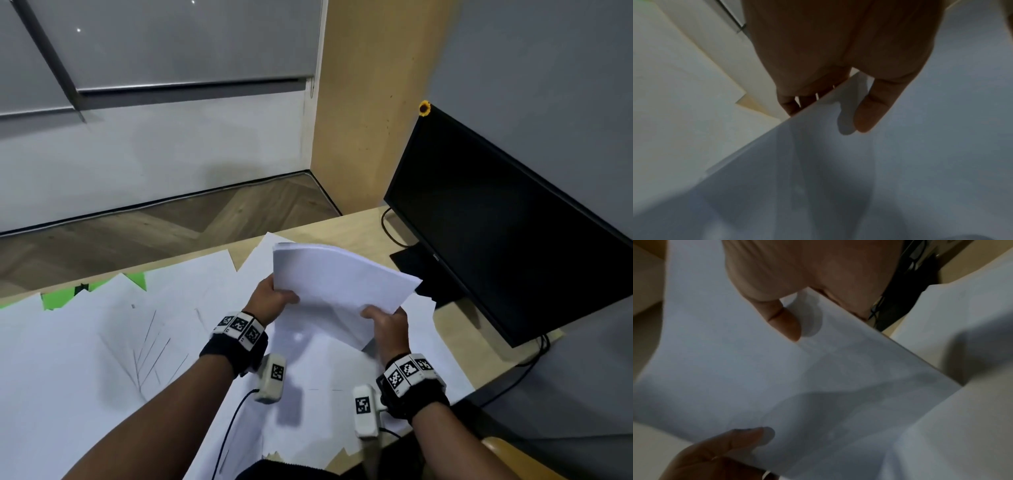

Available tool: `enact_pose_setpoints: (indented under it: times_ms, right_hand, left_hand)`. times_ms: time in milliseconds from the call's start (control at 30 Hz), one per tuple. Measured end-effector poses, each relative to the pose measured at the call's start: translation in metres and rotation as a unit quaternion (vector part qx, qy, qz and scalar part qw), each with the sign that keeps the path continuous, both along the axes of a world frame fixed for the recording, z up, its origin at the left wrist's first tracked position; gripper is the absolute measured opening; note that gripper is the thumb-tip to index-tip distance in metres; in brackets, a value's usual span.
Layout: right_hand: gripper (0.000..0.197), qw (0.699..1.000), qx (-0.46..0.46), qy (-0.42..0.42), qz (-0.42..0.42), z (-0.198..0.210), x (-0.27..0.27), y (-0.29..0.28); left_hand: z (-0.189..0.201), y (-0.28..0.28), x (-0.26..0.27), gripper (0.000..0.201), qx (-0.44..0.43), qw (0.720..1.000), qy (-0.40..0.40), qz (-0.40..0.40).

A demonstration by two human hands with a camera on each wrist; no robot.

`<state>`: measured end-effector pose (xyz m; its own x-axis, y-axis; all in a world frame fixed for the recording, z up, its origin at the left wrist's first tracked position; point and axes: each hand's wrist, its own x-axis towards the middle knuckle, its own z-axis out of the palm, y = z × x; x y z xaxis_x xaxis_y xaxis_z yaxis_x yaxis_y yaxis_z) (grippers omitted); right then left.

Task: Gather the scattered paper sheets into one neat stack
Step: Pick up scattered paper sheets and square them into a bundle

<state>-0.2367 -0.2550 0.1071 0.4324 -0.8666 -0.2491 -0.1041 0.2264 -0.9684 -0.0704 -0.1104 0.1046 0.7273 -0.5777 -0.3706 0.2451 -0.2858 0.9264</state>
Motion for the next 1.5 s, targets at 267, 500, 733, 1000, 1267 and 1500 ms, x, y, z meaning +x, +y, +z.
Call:
enact_pose_setpoints:
  times_ms: [267, 500, 733, 1000, 1267, 1500]
  right_hand:
    - [0.018, 0.999, 0.017, -0.027, -0.011, 0.002, 0.008, 0.003]
    - [0.026, 0.999, 0.032, 0.025, 0.014, -0.004, 0.016, 0.007]
    - [0.016, 0.995, 0.042, 0.087, 0.017, -0.018, 0.019, 0.008]
    - [0.016, 0.998, 0.016, 0.059, 0.027, -0.015, 0.018, 0.006]
    - [0.022, 0.994, 0.046, 0.092, 0.026, -0.023, 0.020, 0.007]
    - [0.033, 0.999, -0.020, 0.026, 0.042, -0.016, 0.018, 0.011]
  left_hand:
    - [-0.001, 0.000, 0.004, 0.033, -0.007, 0.999, -0.007, 0.040]
    - [-0.014, 0.010, 0.005, 0.027, 0.049, 0.998, -0.012, 0.025]
    - [-0.024, 0.019, 0.005, 0.022, 0.079, 0.997, -0.019, 0.006]
    - [0.017, 0.027, 0.001, 0.054, -0.103, 0.993, -0.050, 0.013]
    - [0.074, 0.010, -0.012, 0.034, -0.226, 0.949, -0.162, 0.151]
    - [0.059, 0.002, -0.002, 0.019, -0.155, 0.947, -0.126, 0.253]
